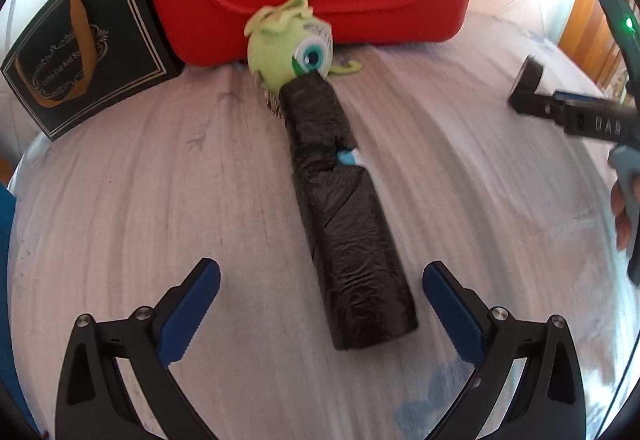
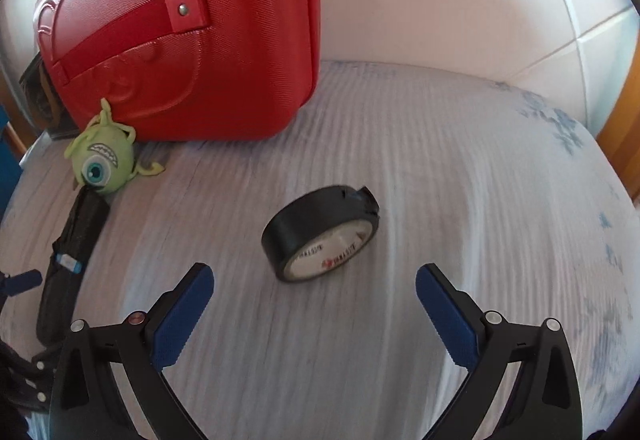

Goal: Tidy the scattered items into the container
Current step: 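Grasp the black wrapped bundle with the left tool while the right tool grasps the black tape roll, then lift and carry the black bundle and tape roll over the blue crate with both tools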

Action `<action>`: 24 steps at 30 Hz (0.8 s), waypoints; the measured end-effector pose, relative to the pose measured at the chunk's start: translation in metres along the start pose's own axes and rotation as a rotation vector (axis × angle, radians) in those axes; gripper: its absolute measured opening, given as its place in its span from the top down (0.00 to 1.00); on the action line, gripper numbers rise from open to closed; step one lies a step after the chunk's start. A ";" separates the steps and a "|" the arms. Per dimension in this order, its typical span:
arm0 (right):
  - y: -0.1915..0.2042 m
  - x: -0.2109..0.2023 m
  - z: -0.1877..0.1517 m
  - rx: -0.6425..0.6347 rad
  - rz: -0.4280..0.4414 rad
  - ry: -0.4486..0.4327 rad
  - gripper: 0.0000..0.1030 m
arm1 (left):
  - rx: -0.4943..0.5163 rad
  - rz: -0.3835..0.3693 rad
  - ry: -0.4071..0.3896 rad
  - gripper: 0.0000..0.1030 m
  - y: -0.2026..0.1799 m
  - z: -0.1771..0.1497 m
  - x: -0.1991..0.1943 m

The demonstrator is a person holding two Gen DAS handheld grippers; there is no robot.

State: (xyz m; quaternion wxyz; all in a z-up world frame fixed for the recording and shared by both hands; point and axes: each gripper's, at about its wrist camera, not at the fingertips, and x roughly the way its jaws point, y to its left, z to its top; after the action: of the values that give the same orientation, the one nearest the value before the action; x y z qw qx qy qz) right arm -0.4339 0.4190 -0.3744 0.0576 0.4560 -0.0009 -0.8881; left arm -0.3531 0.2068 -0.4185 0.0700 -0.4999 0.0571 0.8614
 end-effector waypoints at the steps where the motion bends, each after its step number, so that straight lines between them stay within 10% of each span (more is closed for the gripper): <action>1: 0.000 0.004 0.002 -0.008 0.005 -0.001 0.00 | -0.006 0.004 -0.002 0.00 0.000 0.001 0.001; 5: 0.004 0.011 0.004 -0.012 0.024 -0.008 0.01 | 0.011 0.022 -0.027 0.06 -0.004 0.003 -0.002; 11: 0.009 0.010 0.005 -0.015 0.006 -0.003 0.54 | 0.038 -0.050 -0.046 0.60 -0.011 0.009 -0.008; 24: 0.011 -0.040 -0.006 0.008 0.007 -0.036 0.54 | 0.007 -0.107 -0.062 0.66 0.003 -0.004 -0.031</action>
State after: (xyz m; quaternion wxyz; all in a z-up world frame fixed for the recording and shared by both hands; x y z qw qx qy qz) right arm -0.4049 0.4128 -0.3454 0.0590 0.4403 -0.0071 -0.8959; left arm -0.3353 0.2012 -0.3935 0.1197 -0.4751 0.0312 0.8712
